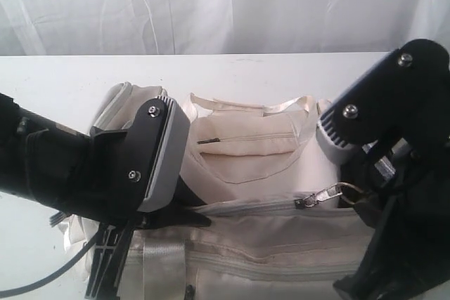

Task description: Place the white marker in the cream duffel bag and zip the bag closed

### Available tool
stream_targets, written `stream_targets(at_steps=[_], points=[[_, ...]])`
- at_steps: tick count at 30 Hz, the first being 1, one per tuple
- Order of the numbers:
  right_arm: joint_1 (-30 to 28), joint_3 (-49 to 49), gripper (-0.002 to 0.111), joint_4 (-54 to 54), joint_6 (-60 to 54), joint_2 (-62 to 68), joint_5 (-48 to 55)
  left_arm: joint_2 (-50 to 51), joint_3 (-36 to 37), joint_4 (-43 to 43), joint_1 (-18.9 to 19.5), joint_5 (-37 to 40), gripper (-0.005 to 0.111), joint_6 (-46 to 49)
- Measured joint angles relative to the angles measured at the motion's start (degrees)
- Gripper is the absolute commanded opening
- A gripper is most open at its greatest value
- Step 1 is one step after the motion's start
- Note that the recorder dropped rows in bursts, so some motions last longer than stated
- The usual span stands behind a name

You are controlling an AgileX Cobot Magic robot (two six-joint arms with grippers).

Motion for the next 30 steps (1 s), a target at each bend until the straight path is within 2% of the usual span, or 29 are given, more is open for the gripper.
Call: stream_targets(at_steps=[8, 30], points=[[-1.24, 7.28, 0.0, -7.94, 7.52, -0.71, -0.16, 0.0, 0.0, 0.11, 0.0, -0.1, 0.004, -0.76], [-11.16, 13.32, 0.0, -13.14, 8.62, -7.54, 0.06, 0.0, 0.0, 0.34, 0.0, 0.72, 0.004, -1.18]])
